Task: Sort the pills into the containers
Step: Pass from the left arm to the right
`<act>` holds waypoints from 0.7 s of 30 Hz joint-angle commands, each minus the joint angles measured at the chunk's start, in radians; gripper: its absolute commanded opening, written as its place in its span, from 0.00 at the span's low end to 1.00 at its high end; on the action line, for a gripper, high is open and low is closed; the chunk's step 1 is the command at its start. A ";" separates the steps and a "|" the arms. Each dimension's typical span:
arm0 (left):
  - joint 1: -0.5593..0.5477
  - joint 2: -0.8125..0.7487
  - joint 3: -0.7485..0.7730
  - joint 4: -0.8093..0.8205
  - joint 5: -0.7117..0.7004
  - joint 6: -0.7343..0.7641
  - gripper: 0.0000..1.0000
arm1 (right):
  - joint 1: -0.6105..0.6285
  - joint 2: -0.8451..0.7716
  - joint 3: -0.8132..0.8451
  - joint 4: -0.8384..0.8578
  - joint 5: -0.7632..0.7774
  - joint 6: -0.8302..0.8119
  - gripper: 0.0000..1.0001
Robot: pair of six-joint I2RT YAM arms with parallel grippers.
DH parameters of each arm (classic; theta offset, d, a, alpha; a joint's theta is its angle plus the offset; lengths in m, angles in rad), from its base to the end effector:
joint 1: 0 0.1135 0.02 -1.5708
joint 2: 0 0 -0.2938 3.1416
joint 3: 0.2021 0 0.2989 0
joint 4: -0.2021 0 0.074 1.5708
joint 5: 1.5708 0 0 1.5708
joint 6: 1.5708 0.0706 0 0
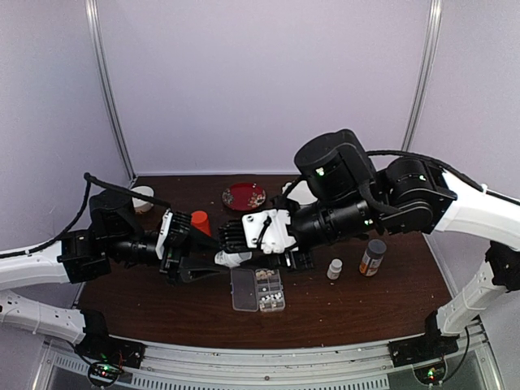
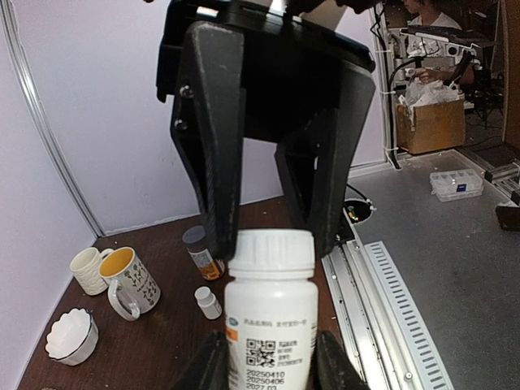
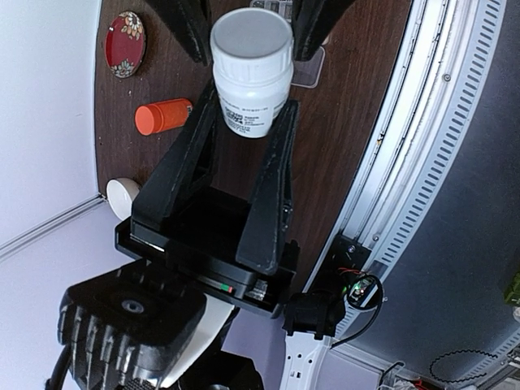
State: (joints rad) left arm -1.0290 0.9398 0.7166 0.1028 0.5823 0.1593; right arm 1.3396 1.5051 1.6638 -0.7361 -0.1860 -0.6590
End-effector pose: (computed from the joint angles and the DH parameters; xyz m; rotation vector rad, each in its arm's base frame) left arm 0.1098 -0.2578 0.3284 1.3606 1.1862 -1.1255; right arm 0.0791 0.3928 0.4339 -1.9054 1.0935 0.5898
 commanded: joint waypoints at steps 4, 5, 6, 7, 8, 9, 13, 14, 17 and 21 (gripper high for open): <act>-0.003 -0.003 0.034 0.046 0.020 0.002 0.00 | 0.009 0.015 0.031 0.016 0.032 0.001 0.35; -0.003 -0.003 0.035 0.046 0.020 0.001 0.00 | 0.010 0.016 0.033 0.015 0.035 0.001 0.37; -0.003 -0.003 0.035 0.046 0.021 0.001 0.00 | 0.011 0.018 0.034 0.013 0.036 0.001 0.37; -0.003 -0.004 0.034 0.047 0.021 0.002 0.00 | 0.012 0.018 0.034 0.012 0.039 0.002 0.37; -0.002 -0.006 0.034 0.045 0.021 0.001 0.00 | 0.011 0.018 0.034 0.011 0.039 0.003 0.36; -0.003 -0.006 0.034 0.046 0.021 0.002 0.00 | 0.012 0.018 0.036 0.011 0.040 0.002 0.33; -0.003 -0.008 0.031 0.047 0.021 0.001 0.00 | 0.013 0.018 0.036 0.014 0.041 0.009 0.19; -0.002 -0.008 0.031 0.048 0.020 0.000 0.00 | 0.012 0.018 0.036 0.017 0.042 0.015 0.18; -0.004 -0.011 0.025 0.053 0.008 0.001 0.00 | 0.013 0.016 0.027 0.030 0.041 0.057 0.17; -0.003 -0.038 0.007 0.082 -0.066 0.010 0.00 | 0.013 0.001 -0.027 0.078 0.054 0.148 0.11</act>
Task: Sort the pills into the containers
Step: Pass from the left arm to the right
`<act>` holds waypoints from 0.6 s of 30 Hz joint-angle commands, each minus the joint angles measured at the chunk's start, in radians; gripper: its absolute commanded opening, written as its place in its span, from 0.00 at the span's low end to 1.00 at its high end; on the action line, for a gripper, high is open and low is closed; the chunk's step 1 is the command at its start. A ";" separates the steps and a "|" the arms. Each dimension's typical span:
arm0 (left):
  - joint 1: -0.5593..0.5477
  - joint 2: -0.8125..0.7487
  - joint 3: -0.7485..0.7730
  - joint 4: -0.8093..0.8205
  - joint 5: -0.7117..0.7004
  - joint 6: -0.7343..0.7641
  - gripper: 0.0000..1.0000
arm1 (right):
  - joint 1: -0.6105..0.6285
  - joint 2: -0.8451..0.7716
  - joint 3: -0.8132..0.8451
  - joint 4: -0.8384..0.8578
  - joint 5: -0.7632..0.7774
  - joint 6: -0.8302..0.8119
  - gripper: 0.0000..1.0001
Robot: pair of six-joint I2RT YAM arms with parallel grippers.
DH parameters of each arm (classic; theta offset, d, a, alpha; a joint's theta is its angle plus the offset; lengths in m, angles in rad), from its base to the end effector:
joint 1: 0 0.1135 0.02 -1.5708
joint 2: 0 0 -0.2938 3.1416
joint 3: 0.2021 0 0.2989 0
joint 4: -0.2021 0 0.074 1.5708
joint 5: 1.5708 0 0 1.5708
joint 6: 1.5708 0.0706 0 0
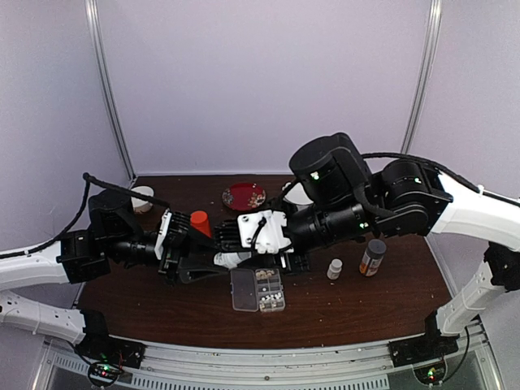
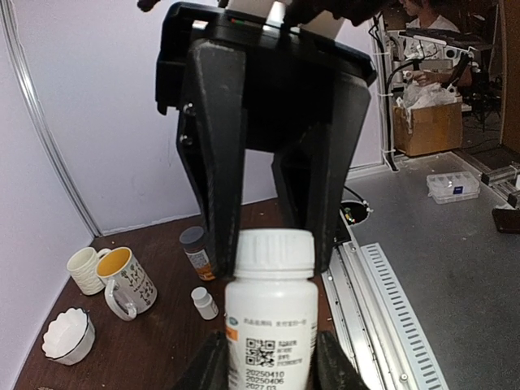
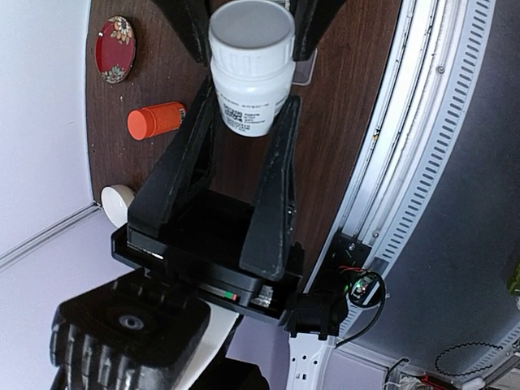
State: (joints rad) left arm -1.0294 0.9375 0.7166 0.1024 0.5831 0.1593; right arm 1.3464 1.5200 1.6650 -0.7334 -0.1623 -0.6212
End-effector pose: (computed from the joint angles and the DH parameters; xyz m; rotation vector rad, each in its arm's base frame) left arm 0.1094 -0.2574 0.3290 1.3605 1.1837 -1.1264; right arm 0.0791 0.3980 0.4289 -1.8922 1.1433 0.5870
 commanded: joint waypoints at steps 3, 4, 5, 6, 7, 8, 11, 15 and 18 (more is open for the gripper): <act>-0.003 -0.058 0.008 0.077 -0.131 0.041 0.00 | 0.005 -0.033 -0.083 0.129 0.045 0.204 0.06; -0.003 -0.063 0.009 0.075 -0.146 0.052 0.00 | 0.004 -0.039 -0.099 0.143 0.051 0.234 0.06; -0.003 -0.066 0.011 0.074 -0.163 0.061 0.00 | 0.004 -0.045 -0.115 0.160 0.059 0.273 0.05; -0.003 -0.069 0.012 0.073 -0.173 0.067 0.00 | 0.002 -0.051 -0.128 0.178 0.063 0.309 0.05; -0.003 -0.070 0.012 0.074 -0.184 0.073 0.00 | -0.001 -0.055 -0.142 0.189 0.061 0.350 0.05; -0.004 -0.070 0.011 0.073 -0.192 0.076 0.00 | -0.002 -0.056 -0.149 0.197 0.053 0.386 0.05; -0.005 -0.066 0.009 0.074 -0.213 0.081 0.00 | -0.003 -0.054 -0.160 0.195 0.039 0.466 0.08; -0.006 -0.055 0.008 0.079 -0.207 0.077 0.00 | -0.003 -0.059 -0.179 0.190 0.042 0.472 0.05; -0.008 -0.054 0.003 0.099 -0.203 0.070 0.00 | -0.006 -0.069 -0.190 0.202 0.060 0.473 0.01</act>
State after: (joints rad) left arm -1.0409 0.8917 0.7128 0.0334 0.4744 0.1940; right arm 1.3441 1.4677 1.5047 -0.5503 -0.1352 -0.2707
